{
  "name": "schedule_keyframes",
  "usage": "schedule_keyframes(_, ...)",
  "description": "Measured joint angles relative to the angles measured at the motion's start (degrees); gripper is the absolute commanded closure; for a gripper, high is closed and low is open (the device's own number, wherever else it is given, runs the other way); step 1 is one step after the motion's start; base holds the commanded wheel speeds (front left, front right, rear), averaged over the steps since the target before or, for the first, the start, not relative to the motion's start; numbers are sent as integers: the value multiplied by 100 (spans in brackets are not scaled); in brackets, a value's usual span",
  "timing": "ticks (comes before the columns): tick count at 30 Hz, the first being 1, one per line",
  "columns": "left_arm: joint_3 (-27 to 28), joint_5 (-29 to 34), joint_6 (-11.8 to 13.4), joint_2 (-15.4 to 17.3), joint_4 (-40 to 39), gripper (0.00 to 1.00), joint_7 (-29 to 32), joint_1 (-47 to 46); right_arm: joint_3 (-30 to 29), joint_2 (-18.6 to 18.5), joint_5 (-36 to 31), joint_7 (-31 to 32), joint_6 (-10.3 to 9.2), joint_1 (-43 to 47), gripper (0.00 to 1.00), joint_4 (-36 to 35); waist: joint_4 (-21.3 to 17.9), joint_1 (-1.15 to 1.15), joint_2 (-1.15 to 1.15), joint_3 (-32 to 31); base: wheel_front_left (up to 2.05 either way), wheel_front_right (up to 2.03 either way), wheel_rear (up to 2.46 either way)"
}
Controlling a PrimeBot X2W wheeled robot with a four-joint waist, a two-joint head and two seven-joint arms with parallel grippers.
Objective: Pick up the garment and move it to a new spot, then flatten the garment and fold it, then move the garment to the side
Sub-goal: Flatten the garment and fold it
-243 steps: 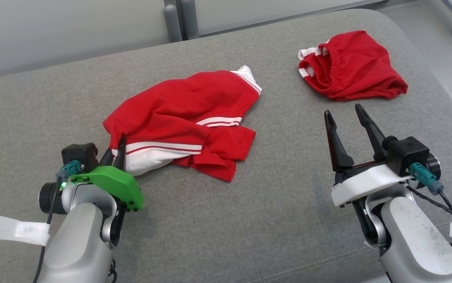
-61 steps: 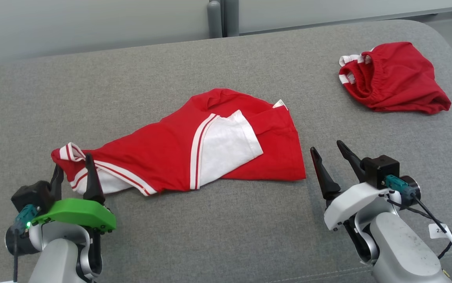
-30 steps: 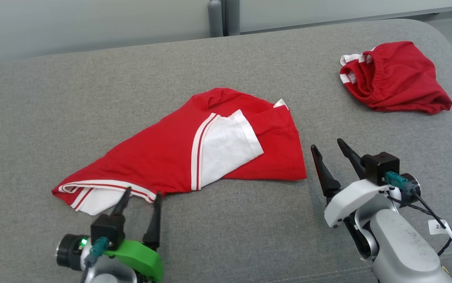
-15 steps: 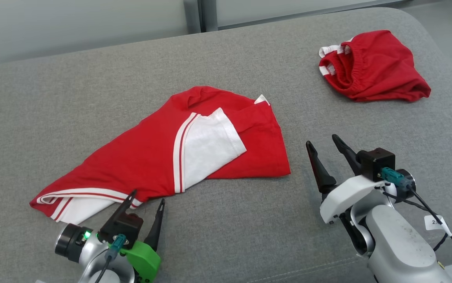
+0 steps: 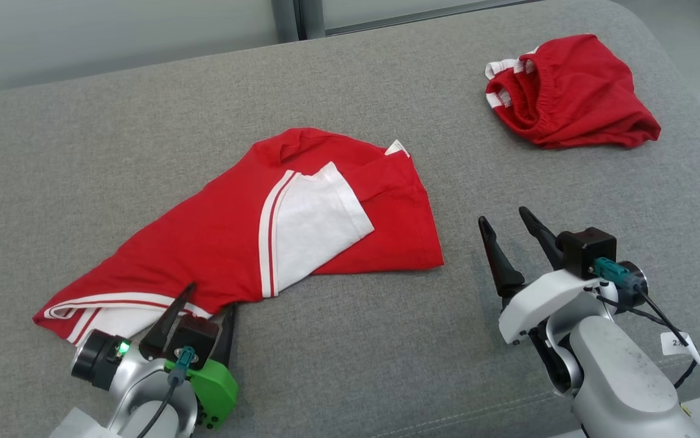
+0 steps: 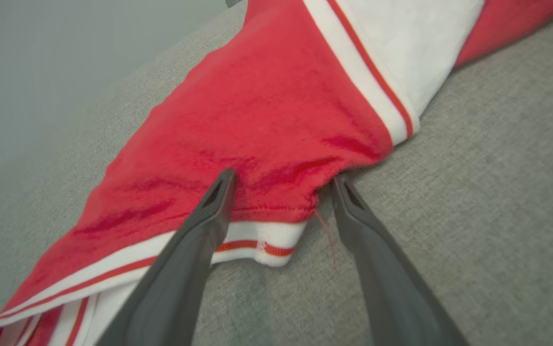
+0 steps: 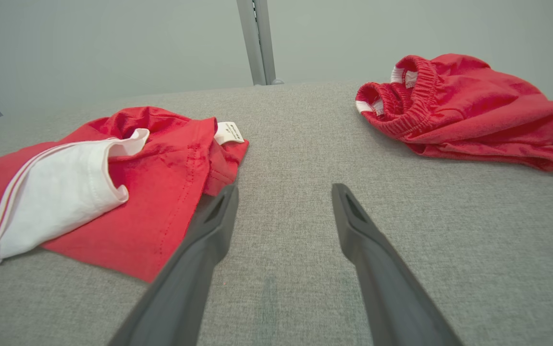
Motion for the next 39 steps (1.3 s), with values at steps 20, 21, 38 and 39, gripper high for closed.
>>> schedule_keyframes(20,301,-1233,-494,-583,-764,100,-147,-212,-18,3,0,-7,1,-2,0,40,55,0,0,-117,0,0,0)
schedule_keyframes(21,390,-1373,-535,-592,-851,100,-148,-259,-16,3,0,-7,1,-2,0,41,62,0,0,-124,0,0,0)
schedule_keyframes(38,1959,-1935,-218,407,-513,100,604,-1772,211,45,-76,-7,108,-219,0,-10,-19,0,0,111,0,0,0)
schedule_keyframes(39,2065,-1939,-189,477,-446,100,666,-1887,230,51,-82,-7,109,-266,0,-33,-51,0,0,143,0,0,0)
